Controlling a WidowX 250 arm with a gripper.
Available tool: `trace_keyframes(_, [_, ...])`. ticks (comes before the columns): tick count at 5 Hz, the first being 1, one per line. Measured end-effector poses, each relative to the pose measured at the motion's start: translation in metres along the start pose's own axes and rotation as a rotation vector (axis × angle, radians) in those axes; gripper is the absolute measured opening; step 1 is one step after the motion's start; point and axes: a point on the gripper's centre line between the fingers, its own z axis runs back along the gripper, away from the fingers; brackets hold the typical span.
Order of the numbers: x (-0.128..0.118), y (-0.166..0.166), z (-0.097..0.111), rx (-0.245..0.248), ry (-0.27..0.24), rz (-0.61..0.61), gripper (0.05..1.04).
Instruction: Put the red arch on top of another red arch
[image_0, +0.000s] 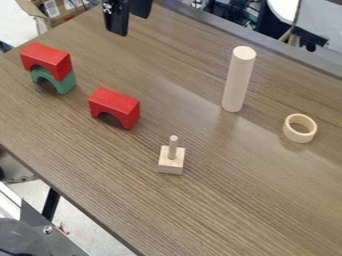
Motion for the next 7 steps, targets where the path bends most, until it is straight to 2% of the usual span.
trace_keyframes(1, [-0.002, 0.003, -0.009, 0.03, 0.004, -0.004, 0.999])
trace_keyframes(3, [-0.007, 0.034, -0.037, 0.136, 0.002, 0.02, 0.999])
trace_keyframes(4, [-0.011, 0.049, -0.036, 0.151, -0.016, 0.025, 0.999])
trace_keyframes(6, [-0.021, 0.065, -0.047, 0.191, -0.018, 0.018, 0.999])
trace_keyframes(7, [-0.021, 0.067, -0.053, 0.179, -0.024, 0.036, 0.999])
